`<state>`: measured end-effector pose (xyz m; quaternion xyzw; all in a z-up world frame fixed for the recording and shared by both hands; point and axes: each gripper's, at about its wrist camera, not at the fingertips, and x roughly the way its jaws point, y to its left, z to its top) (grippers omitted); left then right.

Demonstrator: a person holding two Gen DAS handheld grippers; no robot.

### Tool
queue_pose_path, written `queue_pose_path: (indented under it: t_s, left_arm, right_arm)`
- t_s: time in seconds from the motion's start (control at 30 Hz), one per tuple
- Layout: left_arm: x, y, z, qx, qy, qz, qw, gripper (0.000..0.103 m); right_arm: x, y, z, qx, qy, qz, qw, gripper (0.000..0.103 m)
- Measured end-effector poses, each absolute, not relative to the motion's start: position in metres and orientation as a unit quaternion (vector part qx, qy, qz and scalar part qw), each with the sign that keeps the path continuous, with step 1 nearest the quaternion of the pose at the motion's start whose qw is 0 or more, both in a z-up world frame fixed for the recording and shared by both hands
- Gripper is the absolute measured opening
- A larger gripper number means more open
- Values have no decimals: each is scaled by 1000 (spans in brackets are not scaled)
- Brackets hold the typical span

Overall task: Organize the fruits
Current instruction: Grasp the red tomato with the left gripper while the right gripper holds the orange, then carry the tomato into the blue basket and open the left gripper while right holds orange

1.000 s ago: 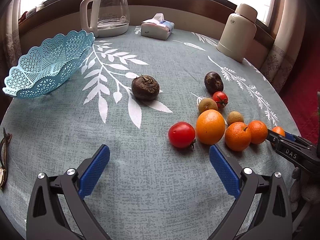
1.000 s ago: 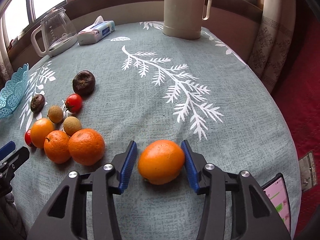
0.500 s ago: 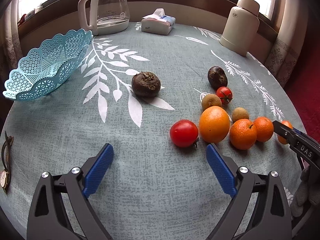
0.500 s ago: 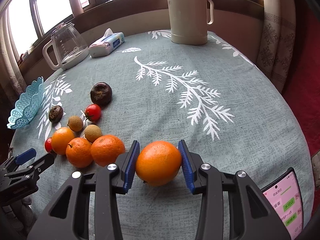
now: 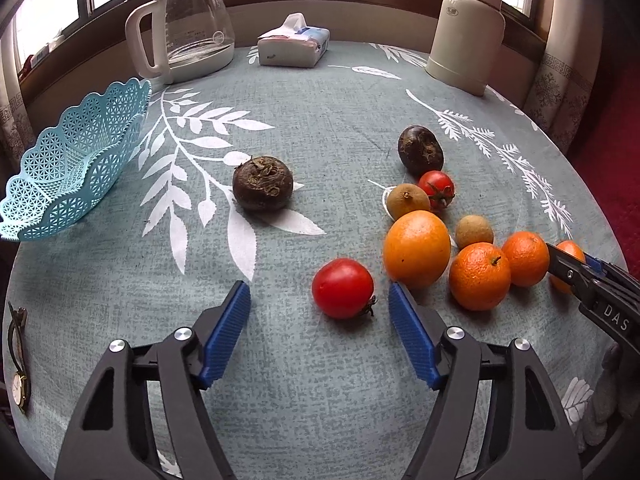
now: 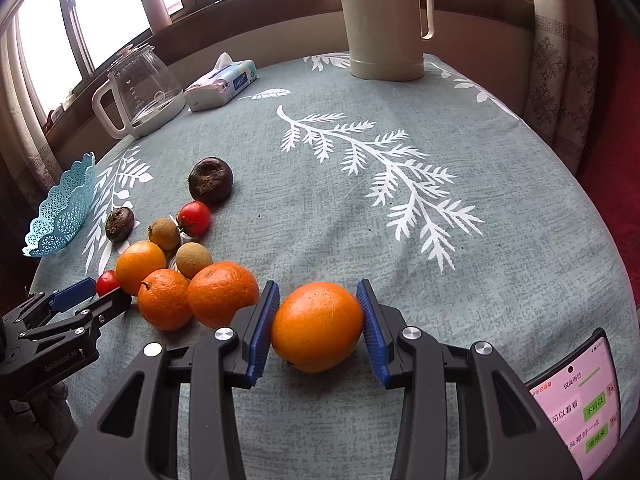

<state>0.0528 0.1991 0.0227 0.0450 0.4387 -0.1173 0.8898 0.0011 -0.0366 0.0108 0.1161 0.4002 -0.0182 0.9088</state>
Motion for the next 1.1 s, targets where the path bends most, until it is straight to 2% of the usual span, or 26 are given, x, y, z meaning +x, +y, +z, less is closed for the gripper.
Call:
queue_pose_path:
  t_s: [0.13,0.2,0.27,0.33,1.1]
  left_arm:
    - [55,198,23,44,439,-124,889,56]
    - [55,198,24,44,438,-126,889,53]
    - [54,198,25,42,436,-131,890,39]
    - [52,199,26,31,434,-140,889,31]
    - [40,228,47,-9,404,-124,906,30]
  right_arm:
    - [1,-37,10,118,401,-18,908,41]
    - [1,-37,10,118,400,-18,909,41]
    - [1,-38,11,119,399,-17,909,41]
    - [-1,-39,12,124,394,-13,911,41]
    - [-12,-34,31,136,365,-6,921,41]
